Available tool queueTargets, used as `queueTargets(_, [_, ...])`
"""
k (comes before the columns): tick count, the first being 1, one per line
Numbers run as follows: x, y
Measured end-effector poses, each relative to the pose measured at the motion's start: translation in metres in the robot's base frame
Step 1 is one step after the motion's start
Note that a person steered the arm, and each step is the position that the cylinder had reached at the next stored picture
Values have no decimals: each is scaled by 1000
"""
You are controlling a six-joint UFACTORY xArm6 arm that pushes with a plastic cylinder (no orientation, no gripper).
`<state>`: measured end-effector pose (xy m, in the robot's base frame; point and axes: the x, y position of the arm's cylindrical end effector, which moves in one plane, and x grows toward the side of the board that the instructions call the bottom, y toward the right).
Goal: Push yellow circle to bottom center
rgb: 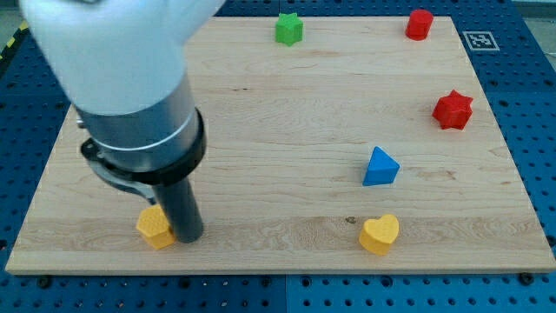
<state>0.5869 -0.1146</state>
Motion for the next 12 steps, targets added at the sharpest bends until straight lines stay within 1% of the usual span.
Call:
queueTargets(2, [0, -33])
queueTargets(3, [0, -33])
queueTargets(4, [-7, -5])
queueTargets(5, [-29, 59])
queueTargets(6, [-58, 109])
queueTargets(7, [-64, 138])
queueTargets(9, [-64, 139])
queueTargets(10, [-64, 155])
queueTargets(12, [-62, 231])
